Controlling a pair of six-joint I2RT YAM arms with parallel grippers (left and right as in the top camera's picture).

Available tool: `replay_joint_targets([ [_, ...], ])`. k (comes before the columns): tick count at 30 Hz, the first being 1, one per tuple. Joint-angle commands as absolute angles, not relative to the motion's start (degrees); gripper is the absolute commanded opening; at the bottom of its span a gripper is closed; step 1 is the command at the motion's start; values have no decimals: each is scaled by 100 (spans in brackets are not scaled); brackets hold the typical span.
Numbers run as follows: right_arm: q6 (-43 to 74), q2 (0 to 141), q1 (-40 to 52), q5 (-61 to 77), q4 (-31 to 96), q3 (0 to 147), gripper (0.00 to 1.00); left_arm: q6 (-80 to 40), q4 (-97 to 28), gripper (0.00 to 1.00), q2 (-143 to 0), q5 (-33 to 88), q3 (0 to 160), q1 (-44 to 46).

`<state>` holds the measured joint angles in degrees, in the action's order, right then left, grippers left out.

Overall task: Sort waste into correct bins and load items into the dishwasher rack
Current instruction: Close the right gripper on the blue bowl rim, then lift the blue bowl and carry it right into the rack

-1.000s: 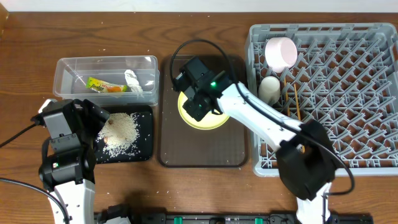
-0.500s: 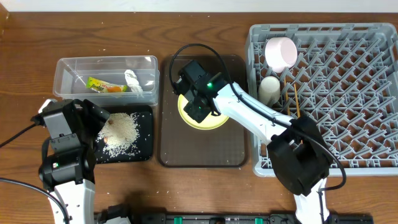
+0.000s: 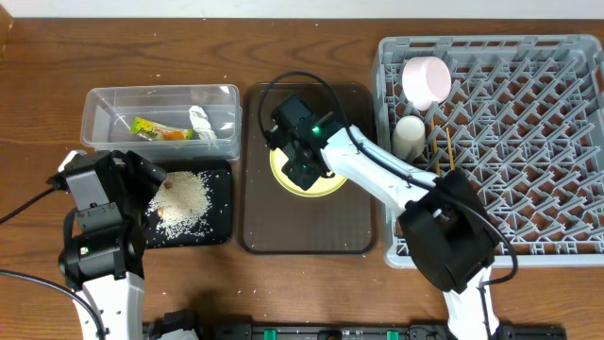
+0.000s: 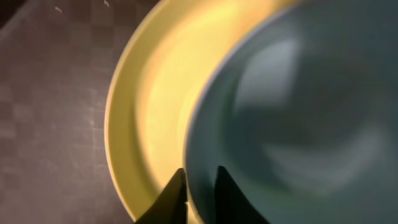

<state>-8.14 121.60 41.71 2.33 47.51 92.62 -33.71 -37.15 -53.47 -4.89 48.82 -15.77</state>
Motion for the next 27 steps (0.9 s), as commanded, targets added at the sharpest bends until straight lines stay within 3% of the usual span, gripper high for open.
replay_joint_targets([
  [1,-845,12243,4235,45,4775,9251,6,-3420,-3728,98,-5349,-563,4982,-1612],
  [4,-843,12237,4235,43,4762,9268,1,-3420,-3728,98,-5349,-563,4982,-1610],
  [18,-366,10746,4115,331,5959,10232,1,-3420,-3726,98,-5349,-563,4982,-1612],
  [27,-705,9045,2882,1551,7175,10230,1,-3420,-3728,98,-5349,-563,4982,-1612],
])
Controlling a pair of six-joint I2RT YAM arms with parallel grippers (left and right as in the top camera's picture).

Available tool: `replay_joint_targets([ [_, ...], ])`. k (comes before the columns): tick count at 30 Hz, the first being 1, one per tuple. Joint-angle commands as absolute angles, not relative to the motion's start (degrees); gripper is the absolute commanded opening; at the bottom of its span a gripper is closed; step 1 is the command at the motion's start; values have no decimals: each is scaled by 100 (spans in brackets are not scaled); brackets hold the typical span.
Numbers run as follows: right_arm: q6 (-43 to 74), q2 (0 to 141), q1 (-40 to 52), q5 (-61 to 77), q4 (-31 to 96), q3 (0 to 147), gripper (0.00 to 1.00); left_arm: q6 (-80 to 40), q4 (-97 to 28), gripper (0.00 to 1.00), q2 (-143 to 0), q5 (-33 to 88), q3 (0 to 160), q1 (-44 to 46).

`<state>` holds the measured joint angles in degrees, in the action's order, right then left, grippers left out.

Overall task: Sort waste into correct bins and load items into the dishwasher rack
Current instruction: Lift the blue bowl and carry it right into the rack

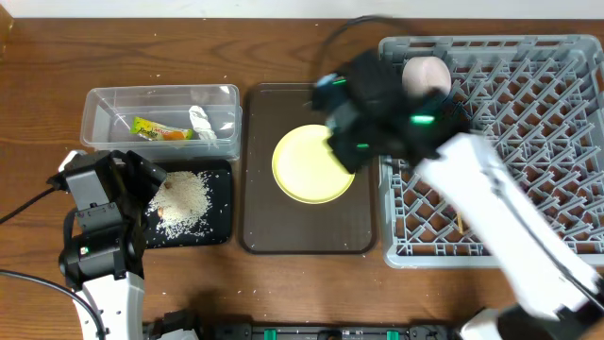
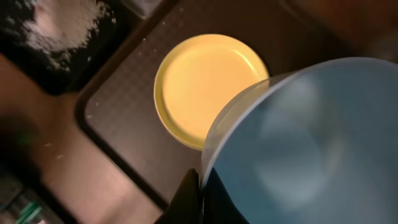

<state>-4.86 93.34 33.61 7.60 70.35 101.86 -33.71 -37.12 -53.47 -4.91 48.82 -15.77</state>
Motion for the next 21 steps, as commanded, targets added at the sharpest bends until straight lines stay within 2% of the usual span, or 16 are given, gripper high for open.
replay_joint_targets([
  [1,-840,8925,2652,1911,7229,10226,1,-3420,-3728,98,-5349,-561,4982,-1612],
  [8,-1964,8436,427,5404,7649,10077,2,-3420,-3726,98,-5349,-561,4982,-1612],
  [12,-2895,8438,-513,6851,7988,9533,1,-3420,-3728,98,-5349,-561,4982,-1610],
  [16,-3704,8438,-998,7649,8036,8547,1,-3420,-3728,98,-5349,-563,4982,-1612],
  [21,-4775,8471,-1173,8407,7804,7277,1,-3420,-3728,98,-5349,-563,4982,-1612],
])
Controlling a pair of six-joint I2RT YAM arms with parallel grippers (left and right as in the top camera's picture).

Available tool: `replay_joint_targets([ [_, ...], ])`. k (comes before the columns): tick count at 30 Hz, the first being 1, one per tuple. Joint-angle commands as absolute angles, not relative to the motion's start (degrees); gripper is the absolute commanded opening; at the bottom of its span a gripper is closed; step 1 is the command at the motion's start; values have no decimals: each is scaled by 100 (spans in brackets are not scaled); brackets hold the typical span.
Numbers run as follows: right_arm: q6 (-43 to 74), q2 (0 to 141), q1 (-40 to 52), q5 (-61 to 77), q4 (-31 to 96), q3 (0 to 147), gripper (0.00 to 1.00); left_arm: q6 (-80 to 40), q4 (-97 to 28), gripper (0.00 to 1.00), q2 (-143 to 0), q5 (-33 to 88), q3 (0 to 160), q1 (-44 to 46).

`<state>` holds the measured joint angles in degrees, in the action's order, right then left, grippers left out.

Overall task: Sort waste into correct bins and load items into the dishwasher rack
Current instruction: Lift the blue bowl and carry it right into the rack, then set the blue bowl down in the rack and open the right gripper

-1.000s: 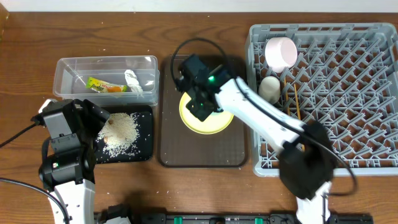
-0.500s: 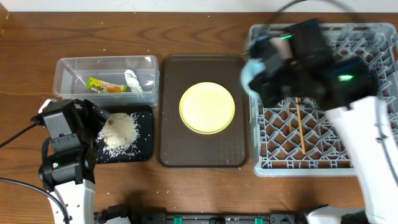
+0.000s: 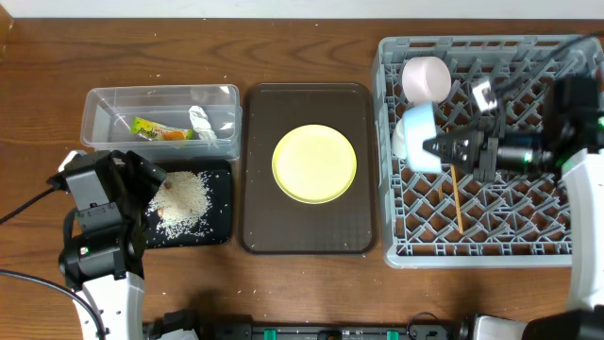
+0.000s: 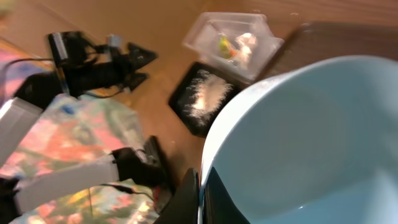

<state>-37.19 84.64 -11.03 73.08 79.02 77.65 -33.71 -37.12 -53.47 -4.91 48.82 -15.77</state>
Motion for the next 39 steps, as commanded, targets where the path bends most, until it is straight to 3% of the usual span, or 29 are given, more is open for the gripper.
replay_joint_targets([
  [1,-4831,8471,-1173,8444,7675,7089,1,-3420,-3726,98,-5349,-563,4982,-1612],
  [24,-4829,8475,-1173,8381,5937,5162,1,-3420,-3726,98,-5349,-561,4982,-1612],
  [39,-4298,8475,-1358,7282,5896,5109,1,-3420,-3728,98,-5349,-563,4982,-1612],
])
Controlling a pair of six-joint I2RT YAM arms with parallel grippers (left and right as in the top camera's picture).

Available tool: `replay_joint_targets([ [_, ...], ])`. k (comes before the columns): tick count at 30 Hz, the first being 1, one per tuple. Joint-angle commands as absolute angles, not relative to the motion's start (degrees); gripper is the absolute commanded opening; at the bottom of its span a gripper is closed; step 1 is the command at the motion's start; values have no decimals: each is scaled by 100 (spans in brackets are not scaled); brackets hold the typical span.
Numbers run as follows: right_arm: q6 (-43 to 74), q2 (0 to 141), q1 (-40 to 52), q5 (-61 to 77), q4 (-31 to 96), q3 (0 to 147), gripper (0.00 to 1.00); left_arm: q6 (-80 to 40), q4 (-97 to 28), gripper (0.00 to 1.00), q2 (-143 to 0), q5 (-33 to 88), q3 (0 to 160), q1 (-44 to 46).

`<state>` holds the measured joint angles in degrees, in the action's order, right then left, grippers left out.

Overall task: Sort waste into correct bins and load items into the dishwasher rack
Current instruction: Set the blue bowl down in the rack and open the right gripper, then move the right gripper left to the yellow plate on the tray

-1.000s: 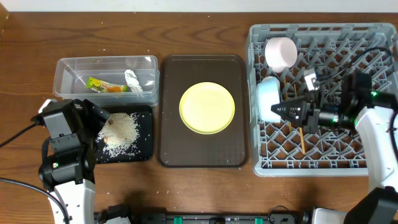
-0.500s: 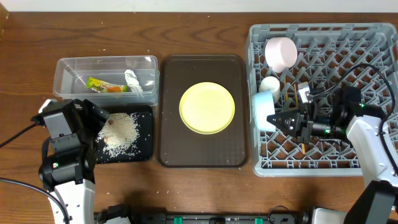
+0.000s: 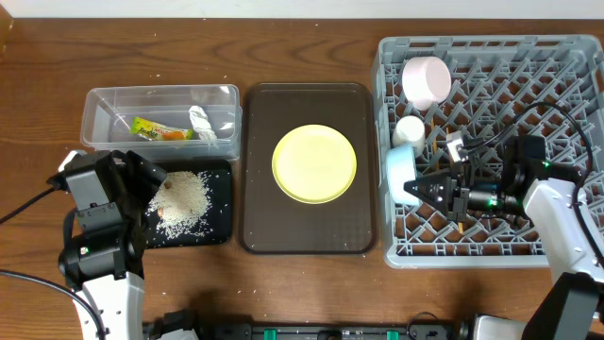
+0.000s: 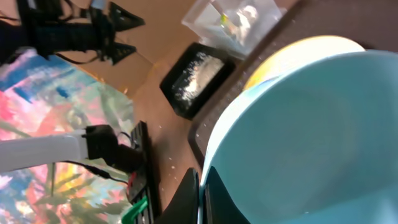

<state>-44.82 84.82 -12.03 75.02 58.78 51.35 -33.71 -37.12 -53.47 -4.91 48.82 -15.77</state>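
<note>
My right gripper (image 3: 416, 186) is shut on the rim of a light blue bowl (image 3: 397, 176), which stands on its side at the left edge of the grey dishwasher rack (image 3: 528, 57). In the right wrist view the bowl (image 4: 311, 137) fills the frame, and the right gripper (image 4: 200, 194) pinches its rim between both fingers. A yellow plate (image 3: 314, 163) lies on the brown tray (image 3: 274, 231). My left gripper (image 3: 142, 172) rests by the black tray; its jaws are too small to read.
A pink cup (image 3: 427, 80) and a white cup (image 3: 410, 127) stand in the rack's left column, just behind the bowl. A clear bin (image 3: 113, 104) holds wrappers. The black tray (image 3: 217, 222) carries spilled rice. A thin wooden stick (image 3: 457, 222) lies in the rack.
My right gripper has moved the bowl lower and a little to the left in the rack, from beside the white cup to the rack's left edge in front of it. The left arm is unchanged.
The right gripper first gripped the blue bowl's rim while it sat on the yellow plate. Then it held the bowl above the tray, clear of the plate. After that the bowl was over the rack, turned on its side, and now it stands low at the rack's left edge.
</note>
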Motion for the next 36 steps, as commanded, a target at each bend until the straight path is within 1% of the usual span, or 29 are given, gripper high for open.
replay_joint_targets([
  [1,-4235,8475,-1415,7236,5894,5109,1,-3420,-3728,98,-5349,-563,4982,-1612],
  [10,-3846,8475,-1942,7201,5953,5109,1,-3420,-3726,98,-5349,-561,4982,-1612],
  [13,-3817,8475,-2095,7395,5955,5109,1,-3420,-3728,98,-5349,-563,4982,-1612],
  [21,-3684,8477,-2532,7389,5935,5094,1,-3420,-3728,98,-5349,-561,4982,-1612],
  [28,-3277,8477,-2991,7015,5931,5094,3,-3420,-3726,98,-5349,-561,4982,-1612],
  [36,-2812,8477,-3632,6978,5756,5094,6,-3420,-3728,98,-5349,-563,4982,-1612],
])
